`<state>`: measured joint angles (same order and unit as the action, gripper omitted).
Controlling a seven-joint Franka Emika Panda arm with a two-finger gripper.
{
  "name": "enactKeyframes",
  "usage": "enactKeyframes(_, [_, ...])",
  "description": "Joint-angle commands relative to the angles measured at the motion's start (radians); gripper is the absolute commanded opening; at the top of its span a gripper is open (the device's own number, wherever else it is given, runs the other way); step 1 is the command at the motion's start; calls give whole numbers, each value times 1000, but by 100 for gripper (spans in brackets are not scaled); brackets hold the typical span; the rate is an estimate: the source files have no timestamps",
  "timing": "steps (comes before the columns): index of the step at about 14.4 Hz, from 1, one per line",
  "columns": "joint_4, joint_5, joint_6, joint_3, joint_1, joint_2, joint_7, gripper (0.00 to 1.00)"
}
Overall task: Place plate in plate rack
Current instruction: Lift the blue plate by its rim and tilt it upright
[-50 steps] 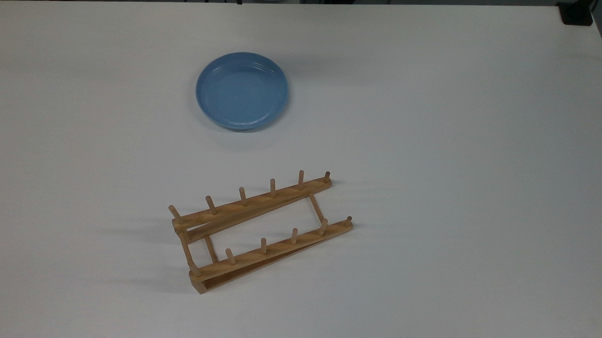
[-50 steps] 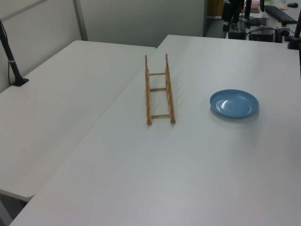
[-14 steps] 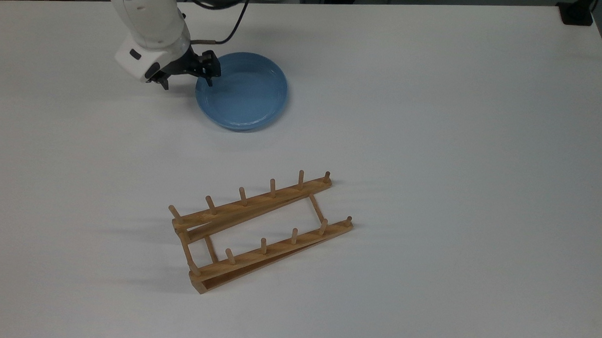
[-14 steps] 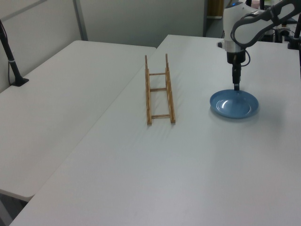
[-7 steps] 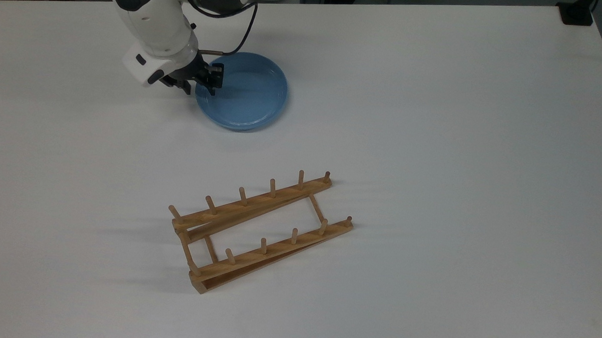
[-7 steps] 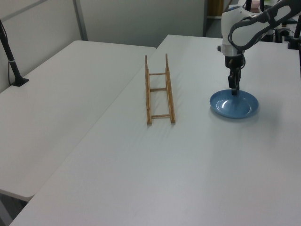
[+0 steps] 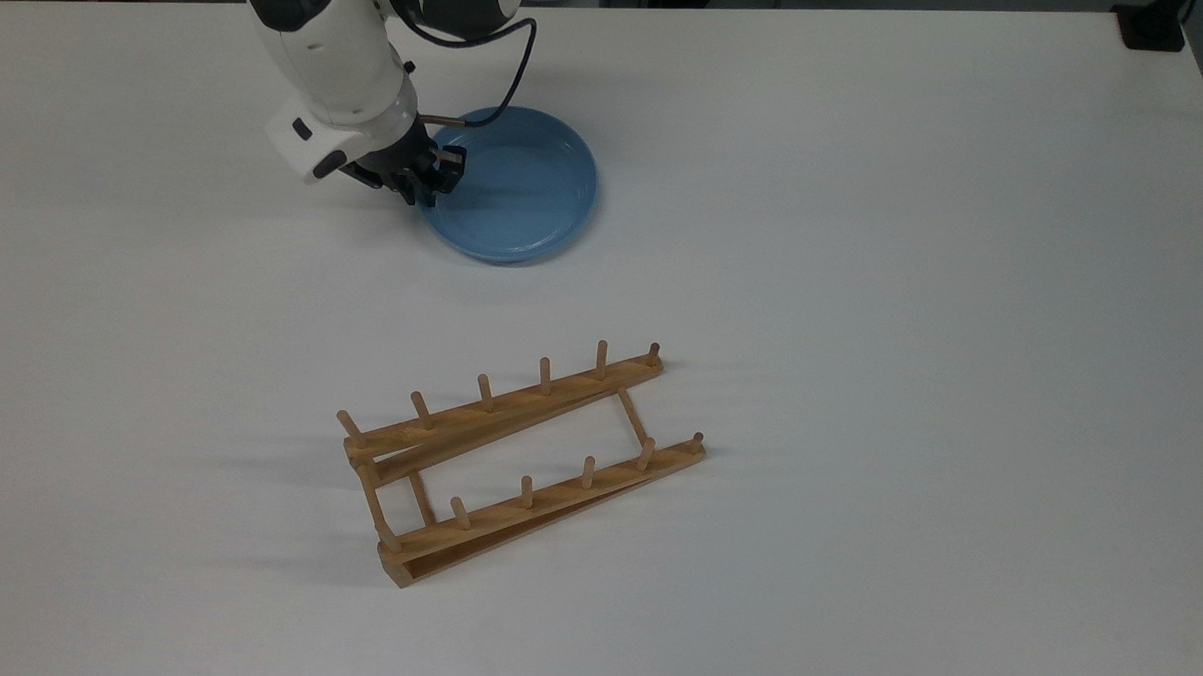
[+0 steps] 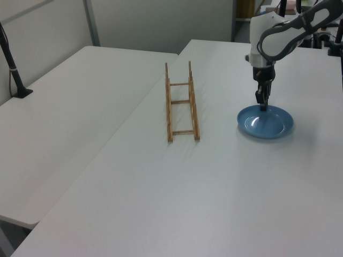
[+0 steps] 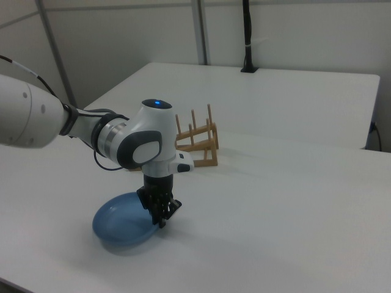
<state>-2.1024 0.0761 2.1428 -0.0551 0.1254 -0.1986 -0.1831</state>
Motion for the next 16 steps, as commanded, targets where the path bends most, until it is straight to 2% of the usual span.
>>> enactKeyframes(1, [-22,14,31,-3,-13,5,19,12])
enactKeyframes(2, [-21,14,31,-3,-13,7,19,2])
enactKeyframes(3, [-19,14,31,-2,-13,7,17,0])
enactKeyframes(6, [-11,14,17,3,-12,24,13,0])
enactKeyframes(16, [100,21,-86,8,3,77,-22,0])
